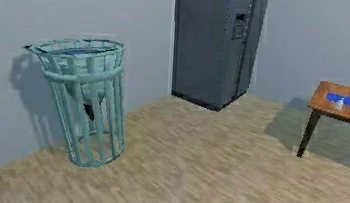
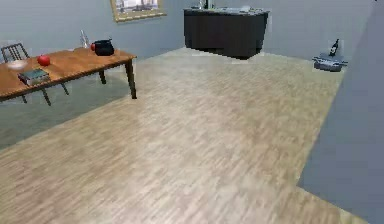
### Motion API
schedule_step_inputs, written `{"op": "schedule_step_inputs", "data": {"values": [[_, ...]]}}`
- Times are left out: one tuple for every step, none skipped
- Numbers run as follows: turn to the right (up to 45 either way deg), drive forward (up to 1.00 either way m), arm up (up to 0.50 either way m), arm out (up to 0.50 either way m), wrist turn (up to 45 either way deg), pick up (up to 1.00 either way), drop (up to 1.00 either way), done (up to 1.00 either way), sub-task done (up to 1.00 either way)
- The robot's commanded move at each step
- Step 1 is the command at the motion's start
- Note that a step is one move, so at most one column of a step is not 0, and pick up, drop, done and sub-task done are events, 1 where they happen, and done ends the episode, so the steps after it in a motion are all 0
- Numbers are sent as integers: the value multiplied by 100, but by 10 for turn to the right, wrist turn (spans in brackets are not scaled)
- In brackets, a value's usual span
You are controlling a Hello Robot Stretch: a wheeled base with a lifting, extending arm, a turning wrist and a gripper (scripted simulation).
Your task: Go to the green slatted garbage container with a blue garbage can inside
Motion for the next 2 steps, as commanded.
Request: {"op": "schedule_step_inputs", "data": {"values": [[-450,0,0,0,0,0,0,0,0],[-60,0,0,0,0,0,0,0,0]]}}
